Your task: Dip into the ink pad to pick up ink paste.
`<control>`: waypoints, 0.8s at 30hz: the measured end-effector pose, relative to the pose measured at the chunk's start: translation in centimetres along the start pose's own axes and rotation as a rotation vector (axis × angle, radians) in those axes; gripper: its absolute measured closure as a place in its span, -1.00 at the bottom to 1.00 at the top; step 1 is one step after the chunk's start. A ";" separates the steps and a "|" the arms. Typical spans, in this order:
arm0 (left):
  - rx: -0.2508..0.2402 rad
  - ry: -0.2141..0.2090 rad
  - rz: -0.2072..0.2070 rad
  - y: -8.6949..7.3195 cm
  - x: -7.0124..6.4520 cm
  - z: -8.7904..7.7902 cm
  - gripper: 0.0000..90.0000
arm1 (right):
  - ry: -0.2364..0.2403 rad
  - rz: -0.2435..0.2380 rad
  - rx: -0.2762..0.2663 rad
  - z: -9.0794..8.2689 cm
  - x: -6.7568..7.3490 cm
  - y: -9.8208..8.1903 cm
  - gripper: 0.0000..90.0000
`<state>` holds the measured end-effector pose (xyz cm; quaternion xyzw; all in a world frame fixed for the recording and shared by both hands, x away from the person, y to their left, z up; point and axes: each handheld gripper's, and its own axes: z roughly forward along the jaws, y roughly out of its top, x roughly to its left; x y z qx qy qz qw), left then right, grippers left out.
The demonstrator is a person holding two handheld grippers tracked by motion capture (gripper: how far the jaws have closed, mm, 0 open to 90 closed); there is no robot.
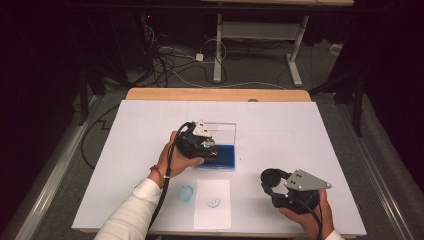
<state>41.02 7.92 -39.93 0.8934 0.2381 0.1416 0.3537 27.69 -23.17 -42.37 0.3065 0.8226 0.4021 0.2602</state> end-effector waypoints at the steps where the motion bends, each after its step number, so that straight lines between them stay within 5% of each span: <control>1: -0.004 -0.001 0.004 0.3 -0.1 -0.1 0.21 | 0.002 -0.003 0.000 0.0 0.0 0.0 -0.14; 18: -0.031 -0.009 0.046 2.9 -0.5 -1.2 0.21 | 0.002 0.000 0.001 0.0 -0.1 0.0 -0.14; 24: -0.020 -0.024 0.033 2.9 -0.7 -0.2 0.21 | 0.004 0.001 0.002 0.0 -0.1 -0.1 -0.14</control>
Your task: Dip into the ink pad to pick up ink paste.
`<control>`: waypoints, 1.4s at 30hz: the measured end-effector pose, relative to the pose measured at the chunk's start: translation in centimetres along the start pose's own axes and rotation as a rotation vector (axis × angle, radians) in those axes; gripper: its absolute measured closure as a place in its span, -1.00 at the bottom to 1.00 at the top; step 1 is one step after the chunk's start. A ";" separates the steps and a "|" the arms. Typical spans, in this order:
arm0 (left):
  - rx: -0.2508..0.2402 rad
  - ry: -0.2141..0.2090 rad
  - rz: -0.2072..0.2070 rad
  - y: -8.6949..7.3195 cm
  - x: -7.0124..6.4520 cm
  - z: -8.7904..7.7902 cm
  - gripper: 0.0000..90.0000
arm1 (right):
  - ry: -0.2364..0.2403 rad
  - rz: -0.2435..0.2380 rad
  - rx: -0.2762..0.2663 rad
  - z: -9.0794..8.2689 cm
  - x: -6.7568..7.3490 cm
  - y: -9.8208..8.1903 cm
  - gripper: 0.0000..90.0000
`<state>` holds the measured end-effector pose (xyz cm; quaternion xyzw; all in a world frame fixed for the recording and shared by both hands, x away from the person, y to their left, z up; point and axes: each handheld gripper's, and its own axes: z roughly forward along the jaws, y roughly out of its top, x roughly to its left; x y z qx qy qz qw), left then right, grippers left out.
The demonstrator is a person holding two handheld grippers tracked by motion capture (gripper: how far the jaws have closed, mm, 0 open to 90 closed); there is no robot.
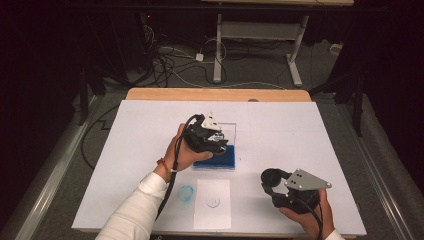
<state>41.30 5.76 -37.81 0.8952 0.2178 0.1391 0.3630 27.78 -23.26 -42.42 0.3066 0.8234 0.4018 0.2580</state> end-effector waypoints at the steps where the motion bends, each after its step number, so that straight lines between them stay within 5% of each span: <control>1: -0.001 -0.006 -0.002 -0.1 -0.1 0.3 0.21 | 0.000 0.000 0.001 0.0 0.0 0.0 -0.14; 19: 0.076 -0.015 -0.001 -2.0 -0.7 4.4 0.21 | 0.000 -0.006 0.018 0.2 0.0 -0.2 -0.14; 36: 0.058 -0.015 0.029 -2.8 -0.5 4.5 0.22 | 0.011 -0.014 0.028 0.3 0.2 -0.2 -0.14; 42: 0.044 -0.018 0.008 -2.9 -0.3 4.6 0.22 | 0.010 -0.012 0.031 0.3 0.3 -0.2 -0.14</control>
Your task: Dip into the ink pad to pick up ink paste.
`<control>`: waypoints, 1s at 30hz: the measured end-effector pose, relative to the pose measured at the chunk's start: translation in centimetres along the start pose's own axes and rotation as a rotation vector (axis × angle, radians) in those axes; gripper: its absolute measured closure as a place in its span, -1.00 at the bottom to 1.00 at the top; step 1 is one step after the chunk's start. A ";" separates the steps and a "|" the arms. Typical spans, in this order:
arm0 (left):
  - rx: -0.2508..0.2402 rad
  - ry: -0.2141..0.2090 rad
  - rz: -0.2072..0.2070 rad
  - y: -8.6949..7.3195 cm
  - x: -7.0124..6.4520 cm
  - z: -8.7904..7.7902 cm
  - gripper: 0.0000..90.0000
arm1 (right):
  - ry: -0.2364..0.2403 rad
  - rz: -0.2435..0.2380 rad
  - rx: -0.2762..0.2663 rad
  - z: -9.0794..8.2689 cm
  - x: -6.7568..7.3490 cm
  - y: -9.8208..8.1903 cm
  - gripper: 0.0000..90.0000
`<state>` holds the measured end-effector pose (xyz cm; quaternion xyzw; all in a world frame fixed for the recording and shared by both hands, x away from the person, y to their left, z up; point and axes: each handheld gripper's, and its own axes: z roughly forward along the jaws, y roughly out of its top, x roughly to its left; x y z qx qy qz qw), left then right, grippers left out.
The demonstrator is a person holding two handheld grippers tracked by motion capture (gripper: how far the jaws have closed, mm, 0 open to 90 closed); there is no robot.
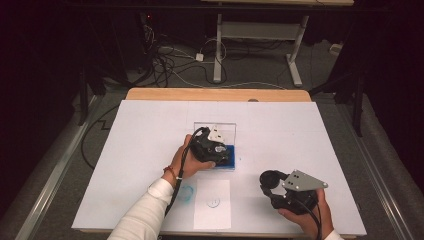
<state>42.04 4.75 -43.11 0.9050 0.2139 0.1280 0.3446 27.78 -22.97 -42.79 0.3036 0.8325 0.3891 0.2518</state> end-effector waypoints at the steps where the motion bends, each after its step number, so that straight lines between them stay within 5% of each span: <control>1: 0.001 0.005 -0.001 0.1 -0.1 0.1 0.22 | 0.000 0.000 -0.001 0.0 0.0 0.0 -0.14; 14: 0.032 0.041 0.039 0.2 -0.6 0.0 0.22 | 0.001 -0.006 0.003 0.1 0.1 0.0 -0.14; 30: 0.052 0.041 0.019 0.4 -0.5 -0.1 0.22 | -0.010 -0.018 0.001 0.0 0.2 0.1 -0.14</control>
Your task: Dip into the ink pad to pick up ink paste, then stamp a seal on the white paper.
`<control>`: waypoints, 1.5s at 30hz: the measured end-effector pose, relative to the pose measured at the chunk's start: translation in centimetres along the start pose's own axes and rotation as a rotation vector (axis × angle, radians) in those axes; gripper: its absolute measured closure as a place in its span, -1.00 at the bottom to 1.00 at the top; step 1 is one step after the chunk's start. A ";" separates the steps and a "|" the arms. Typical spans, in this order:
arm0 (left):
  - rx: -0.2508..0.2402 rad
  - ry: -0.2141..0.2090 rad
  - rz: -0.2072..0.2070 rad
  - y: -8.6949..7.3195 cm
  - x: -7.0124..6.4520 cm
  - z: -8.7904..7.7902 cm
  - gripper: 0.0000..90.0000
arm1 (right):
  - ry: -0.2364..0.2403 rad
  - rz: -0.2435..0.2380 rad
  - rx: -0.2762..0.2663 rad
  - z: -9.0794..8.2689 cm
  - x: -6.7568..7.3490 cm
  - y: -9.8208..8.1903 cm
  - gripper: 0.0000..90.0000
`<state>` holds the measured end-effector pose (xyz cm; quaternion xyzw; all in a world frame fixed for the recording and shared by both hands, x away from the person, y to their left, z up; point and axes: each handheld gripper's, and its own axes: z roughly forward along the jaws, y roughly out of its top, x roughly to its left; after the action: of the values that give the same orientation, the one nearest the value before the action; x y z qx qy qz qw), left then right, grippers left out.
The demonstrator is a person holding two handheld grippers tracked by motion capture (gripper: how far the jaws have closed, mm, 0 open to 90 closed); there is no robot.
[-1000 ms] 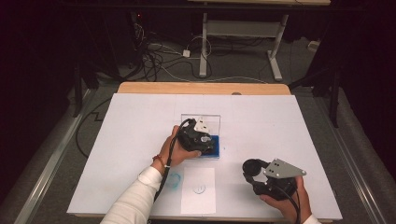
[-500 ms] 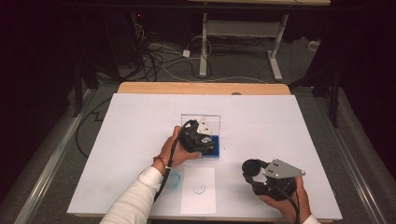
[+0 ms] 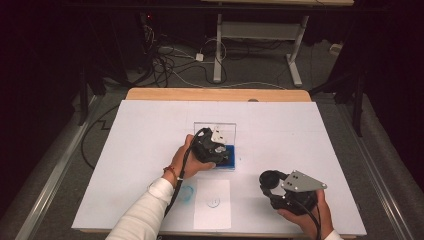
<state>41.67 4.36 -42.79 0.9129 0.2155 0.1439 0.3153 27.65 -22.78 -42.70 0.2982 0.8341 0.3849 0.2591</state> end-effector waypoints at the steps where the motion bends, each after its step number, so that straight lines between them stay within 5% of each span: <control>1: 0.003 -0.001 -0.004 0.0 0.0 0.0 0.22 | 0.002 0.005 -0.001 0.0 0.0 0.0 -0.14; 6: 0.014 0.011 -0.003 0.2 0.2 -0.3 0.22 | 0.007 0.008 -0.009 0.0 -0.3 0.0 -0.14; 9: -0.015 0.009 -0.026 0.2 0.7 -0.9 0.22 | 0.009 0.012 -0.009 0.0 -0.4 0.0 -0.14; 22: -0.088 0.020 -0.008 0.3 0.8 -4.6 0.22 | 0.011 0.012 -0.009 -0.1 -0.4 0.0 -0.14; 45: -0.162 -0.001 0.042 -1.2 -0.8 -8.7 0.22 | 0.008 0.012 -0.008 -0.1 -0.3 0.0 -0.14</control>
<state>37.18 9.29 -37.00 0.8888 0.1838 0.1670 0.3851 27.80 -23.03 -42.63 0.3009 0.8317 0.3909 0.2547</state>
